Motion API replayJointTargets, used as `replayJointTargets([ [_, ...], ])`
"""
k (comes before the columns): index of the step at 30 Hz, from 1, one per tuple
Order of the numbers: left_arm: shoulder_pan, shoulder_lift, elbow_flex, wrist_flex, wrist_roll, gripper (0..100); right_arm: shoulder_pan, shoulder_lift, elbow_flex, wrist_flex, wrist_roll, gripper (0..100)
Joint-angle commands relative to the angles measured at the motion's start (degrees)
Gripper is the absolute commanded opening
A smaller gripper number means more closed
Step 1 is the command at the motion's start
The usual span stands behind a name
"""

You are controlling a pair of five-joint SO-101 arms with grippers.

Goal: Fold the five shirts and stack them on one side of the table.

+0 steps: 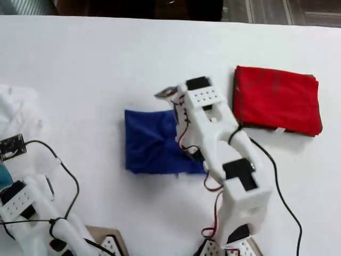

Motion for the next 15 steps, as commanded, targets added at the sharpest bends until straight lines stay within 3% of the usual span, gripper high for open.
replayJointTargets([
  [1, 0.79, -1.05, -0.22, -0.88, 0.62, 3, 0.75, -9.89, -1.23, -1.54, 2.11, 2.1],
  [8, 0.79, -1.05, -0.22, -0.88, 0.62, 3, -2.51, -13.93, 3.34, -17.98, -6.95, 2.1],
  [15, 0.79, -1.05, -0.22, -0.88, 0.7, 3, 0.22, -7.16, 3.96, -32.84, -11.87, 3.6],
])
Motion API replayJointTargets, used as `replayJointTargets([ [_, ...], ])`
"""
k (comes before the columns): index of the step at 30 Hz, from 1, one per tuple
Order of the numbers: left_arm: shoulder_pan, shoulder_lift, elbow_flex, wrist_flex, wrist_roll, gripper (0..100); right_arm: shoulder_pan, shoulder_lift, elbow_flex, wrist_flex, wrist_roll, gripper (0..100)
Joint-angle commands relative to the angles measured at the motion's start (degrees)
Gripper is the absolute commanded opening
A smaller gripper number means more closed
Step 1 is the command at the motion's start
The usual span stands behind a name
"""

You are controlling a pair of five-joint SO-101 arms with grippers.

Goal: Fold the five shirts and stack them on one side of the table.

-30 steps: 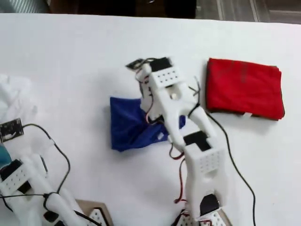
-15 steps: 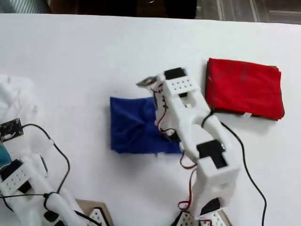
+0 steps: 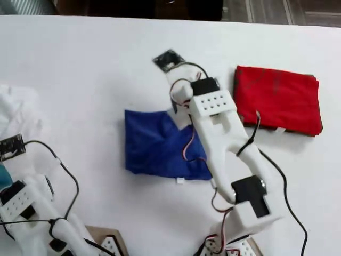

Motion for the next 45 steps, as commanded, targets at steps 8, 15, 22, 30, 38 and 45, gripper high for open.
replayJointTargets([
  [8, 0.79, -1.05, -0.22, -0.88, 0.44, 3, -1.8, 13.23, -8.0, -5.14, -3.25, 10.1],
  [15, 0.79, -1.05, -0.22, -0.88, 0.44, 3, -5.49, 19.56, -18.46, -4.26, -2.9, 10.1],
  [22, 0.79, -1.05, -0.22, -0.88, 0.44, 3, -8.13, 23.96, -30.77, 7.69, -3.25, 7.4],
  [30, 0.79, -1.05, -0.22, -0.88, 0.44, 3, -12.09, 24.57, -38.24, 17.98, -3.25, 2.1],
  [38, 0.79, -0.97, -0.22, -0.88, 0.44, 3, -11.65, 34.51, -37.8, 13.76, -3.16, 2.1],
  [45, 0.79, -0.97, -0.22, -0.88, 0.44, 3, -12.18, 44.88, -53.1, 10.24, -2.81, 2.1],
])
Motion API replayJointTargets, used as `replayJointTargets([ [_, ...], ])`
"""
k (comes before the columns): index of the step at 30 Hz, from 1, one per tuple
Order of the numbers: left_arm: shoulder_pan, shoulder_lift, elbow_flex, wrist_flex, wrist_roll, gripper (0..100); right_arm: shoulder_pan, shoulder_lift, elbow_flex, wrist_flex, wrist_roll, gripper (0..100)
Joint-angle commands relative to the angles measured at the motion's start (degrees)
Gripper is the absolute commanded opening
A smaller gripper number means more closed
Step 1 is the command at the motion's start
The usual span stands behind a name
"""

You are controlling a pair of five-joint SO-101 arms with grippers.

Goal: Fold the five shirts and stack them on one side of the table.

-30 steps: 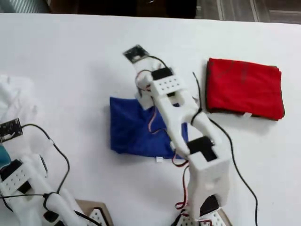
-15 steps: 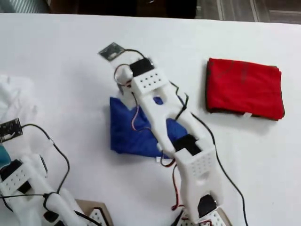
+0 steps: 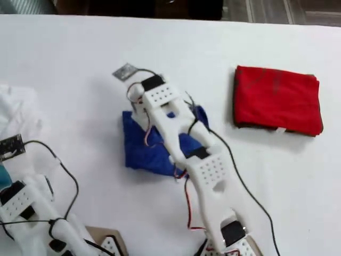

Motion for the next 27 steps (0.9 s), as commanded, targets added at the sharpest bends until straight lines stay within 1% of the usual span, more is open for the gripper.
replayJointTargets([
  [1, 0.79, -0.97, -0.22, -0.88, 0.44, 3, -0.66, 3.47, -10.73, -1.27, 0.0, 2.1],
  [6, 0.79, -0.88, -0.22, -0.88, 0.44, 3, -0.92, 9.36, -22.51, 1.19, 0.09, 2.1],
  [11, 0.79, -0.88, -0.22, -0.88, 0.44, 3, -1.63, 9.54, -37.01, 12.62, 0.09, 2.1],
  [14, 0.79, -0.88, -0.22, -0.88, 0.44, 3, -2.51, 9.89, -44.22, 16.75, -0.35, 2.1],
  [17, 0.79, -0.88, -0.22, -0.88, 0.44, 3, -4.97, 10.07, -43.96, 17.71, -0.35, 2.1],
  [22, 0.79, -0.88, -0.22, -0.88, 0.44, 3, -8.57, 11.74, -38.24, 16.04, 0.0, 2.1],
  [27, 0.79, -0.88, -0.22, -0.88, 0.44, 3, -7.69, 18.07, -37.8, 11.21, 0.0, 2.1],
])
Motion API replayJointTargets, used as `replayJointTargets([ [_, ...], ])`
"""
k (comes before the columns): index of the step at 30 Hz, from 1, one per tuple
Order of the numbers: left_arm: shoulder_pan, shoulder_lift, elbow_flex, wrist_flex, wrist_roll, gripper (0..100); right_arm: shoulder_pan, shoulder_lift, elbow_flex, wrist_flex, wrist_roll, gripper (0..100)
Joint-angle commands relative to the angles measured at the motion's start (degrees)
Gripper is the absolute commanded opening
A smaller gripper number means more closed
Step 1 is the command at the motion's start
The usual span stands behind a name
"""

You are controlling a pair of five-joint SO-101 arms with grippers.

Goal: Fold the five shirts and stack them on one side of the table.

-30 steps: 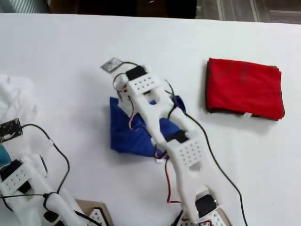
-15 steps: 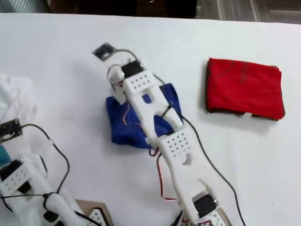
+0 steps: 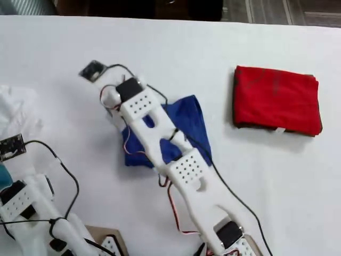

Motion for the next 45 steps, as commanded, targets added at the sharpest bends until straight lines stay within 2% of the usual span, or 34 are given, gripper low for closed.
replayJointTargets([
  [1, 0.79, -0.88, -0.22, -0.88, 0.44, 3, 0.48, 2.42, -0.18, -3.3, 0.0, 2.1],
  [4, 0.79, -0.79, -0.22, -0.88, 0.44, 3, 1.54, 3.12, -0.35, -2.95, 0.0, 2.1],
  [10, 0.79, -0.79, -0.22, -0.88, 0.44, 3, 2.59, -4.35, -8.97, 4.44, 0.0, 2.1],
  [14, 0.79, -0.79, -0.22, -0.88, 0.44, 3, 3.47, -12.09, -6.24, 4.35, 0.0, 2.1],
  [18, 0.79, -0.79, -0.22, -0.88, 0.44, 3, 3.56, -21.32, 8.44, 4.35, -0.26, 2.1],
  [25, 0.79, -0.88, -0.22, -0.88, 0.44, 3, 2.33, -40.31, 45.89, 2.77, -0.09, 2.2],
  [34, 0.79, -0.88, -0.22, -0.88, 0.7, 3, -2.51, -54.55, 86.95, -21.58, -0.18, 2.2],
  [38, 0.79, -0.88, -0.22, -0.88, 0.7, 3, -1.98, -54.99, 95.82, -28.79, 0.0, 2.2],
  [45, 0.79, -0.88, -0.22, -0.88, 0.7, 3, -0.92, -62.11, 96.26, -27.65, 2.37, 2.2],
])
